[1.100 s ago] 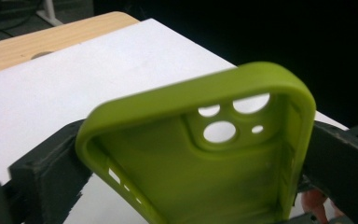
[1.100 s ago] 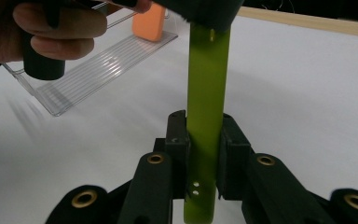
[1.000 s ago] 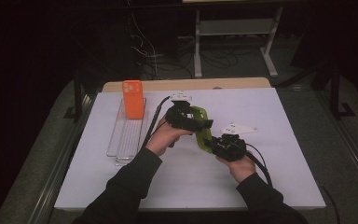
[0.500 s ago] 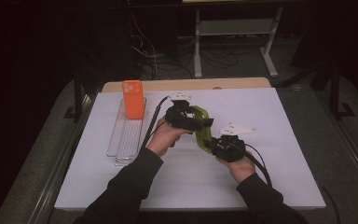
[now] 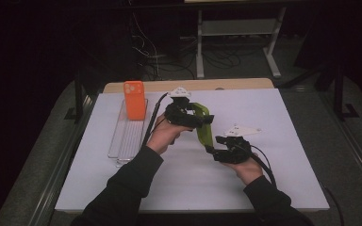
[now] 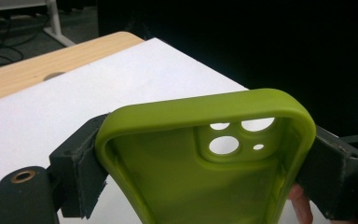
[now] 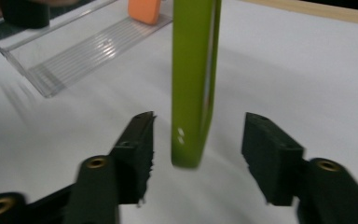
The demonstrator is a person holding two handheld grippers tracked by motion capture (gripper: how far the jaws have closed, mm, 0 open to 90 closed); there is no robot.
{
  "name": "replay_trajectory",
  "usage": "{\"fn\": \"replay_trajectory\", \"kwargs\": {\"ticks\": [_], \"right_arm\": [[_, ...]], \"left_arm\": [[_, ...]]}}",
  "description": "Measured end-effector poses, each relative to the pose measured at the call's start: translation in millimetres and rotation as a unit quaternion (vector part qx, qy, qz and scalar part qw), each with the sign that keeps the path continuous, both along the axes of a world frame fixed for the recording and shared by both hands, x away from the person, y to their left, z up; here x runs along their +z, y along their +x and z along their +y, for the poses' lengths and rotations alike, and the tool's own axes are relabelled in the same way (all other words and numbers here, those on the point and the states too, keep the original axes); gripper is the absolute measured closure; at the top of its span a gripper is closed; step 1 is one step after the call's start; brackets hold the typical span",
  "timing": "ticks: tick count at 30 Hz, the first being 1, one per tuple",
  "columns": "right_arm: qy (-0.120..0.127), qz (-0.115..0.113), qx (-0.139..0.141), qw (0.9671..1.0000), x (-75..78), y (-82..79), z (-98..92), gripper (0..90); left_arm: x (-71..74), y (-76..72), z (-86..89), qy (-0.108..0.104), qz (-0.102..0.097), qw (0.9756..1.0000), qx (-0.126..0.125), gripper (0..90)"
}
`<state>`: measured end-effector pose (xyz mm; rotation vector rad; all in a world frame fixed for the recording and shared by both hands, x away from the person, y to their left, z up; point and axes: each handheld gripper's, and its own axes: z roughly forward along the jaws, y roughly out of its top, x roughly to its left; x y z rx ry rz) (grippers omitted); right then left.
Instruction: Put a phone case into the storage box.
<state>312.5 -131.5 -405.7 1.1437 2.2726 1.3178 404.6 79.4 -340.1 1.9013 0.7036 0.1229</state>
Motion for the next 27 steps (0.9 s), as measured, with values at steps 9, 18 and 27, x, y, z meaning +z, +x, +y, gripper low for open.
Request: {"fn": "replay_trajectory", "kwargs": {"ticks": [9,18,27], "right_arm": [[-0.026,0.013,0.015,0.9995,-11.2,4.8,-17.9,1.1],[-0.041,0.02,0.029,0.9985,-19.7,-2.8,-36.5,0.0],[-0.032,0.012,0.026,0.9991,-28.2,-17.1,-53.2,0.0]], "left_arm": [[17.5,5.1,15.3,0.018,-0.016,0.9996,0.015,13.7],[35.4,13.3,34.7,0.036,-0.029,0.9984,0.033,13.7],[55.4,25.1,61.6,0.048,-0.047,0.996,0.059,13.8]]}}
